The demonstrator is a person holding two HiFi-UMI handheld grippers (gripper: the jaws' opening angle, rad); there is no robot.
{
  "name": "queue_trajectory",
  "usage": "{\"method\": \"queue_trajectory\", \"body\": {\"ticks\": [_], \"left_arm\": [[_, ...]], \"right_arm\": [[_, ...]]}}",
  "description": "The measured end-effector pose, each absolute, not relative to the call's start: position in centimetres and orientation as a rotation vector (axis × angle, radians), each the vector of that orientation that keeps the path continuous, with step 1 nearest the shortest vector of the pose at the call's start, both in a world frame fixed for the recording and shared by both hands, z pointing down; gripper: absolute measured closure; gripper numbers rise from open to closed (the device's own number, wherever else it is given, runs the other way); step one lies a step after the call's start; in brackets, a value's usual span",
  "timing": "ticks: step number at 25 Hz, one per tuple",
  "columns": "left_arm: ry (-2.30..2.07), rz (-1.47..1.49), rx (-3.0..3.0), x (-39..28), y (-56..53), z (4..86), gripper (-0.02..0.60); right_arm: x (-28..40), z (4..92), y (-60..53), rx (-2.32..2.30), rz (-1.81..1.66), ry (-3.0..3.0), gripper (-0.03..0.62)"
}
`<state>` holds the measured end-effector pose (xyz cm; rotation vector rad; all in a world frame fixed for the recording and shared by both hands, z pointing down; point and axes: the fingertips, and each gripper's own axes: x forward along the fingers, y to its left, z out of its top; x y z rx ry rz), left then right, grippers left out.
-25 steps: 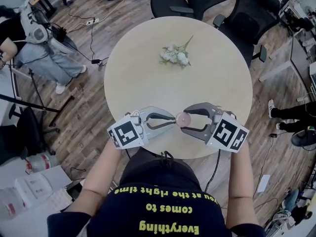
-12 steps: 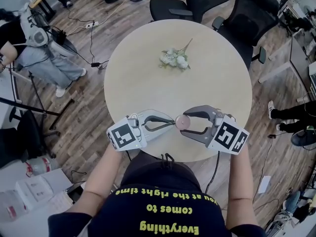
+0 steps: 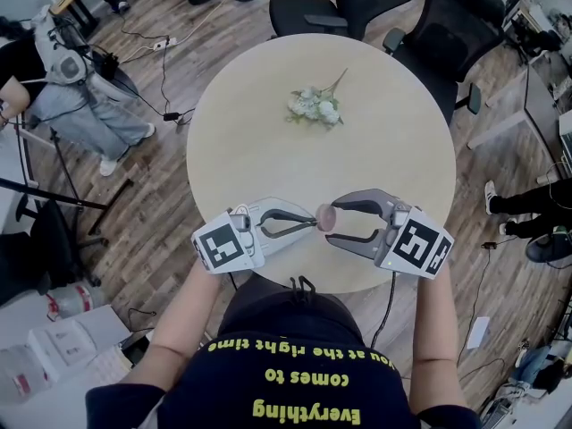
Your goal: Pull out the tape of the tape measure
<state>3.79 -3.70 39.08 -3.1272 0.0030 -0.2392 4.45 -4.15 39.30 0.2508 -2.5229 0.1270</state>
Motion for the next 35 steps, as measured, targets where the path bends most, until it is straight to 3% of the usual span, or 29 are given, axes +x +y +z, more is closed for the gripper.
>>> {"method": "queue_trajectory", "body": {"ticks": [6,12,21,35], "left_arm": [[0.031,-0.213,-3.114,3.3,-4.4,38.3,0.575],[0.028,-0.171,-3.084,2.6,-4.7,36.6,0.575],[-0.018,-0.132,-3.066,2.8,-4.3,35.0,0.574],[-0.023,-0.104,-3.060,3.1,-4.3,35.0,0.574]], "right_arm": [[5.4,38.6,-5.6,0.357,0.264,-2.648,0.365],[6.7,36.4,-7.1,0.479,0.799,-2.952,0.365],[6.5,37.1,-7.3,0.232,1.568,-3.070,0.370],[5.7,36.5,-6.9,0.080,1.730,-3.016,0.451]]}}
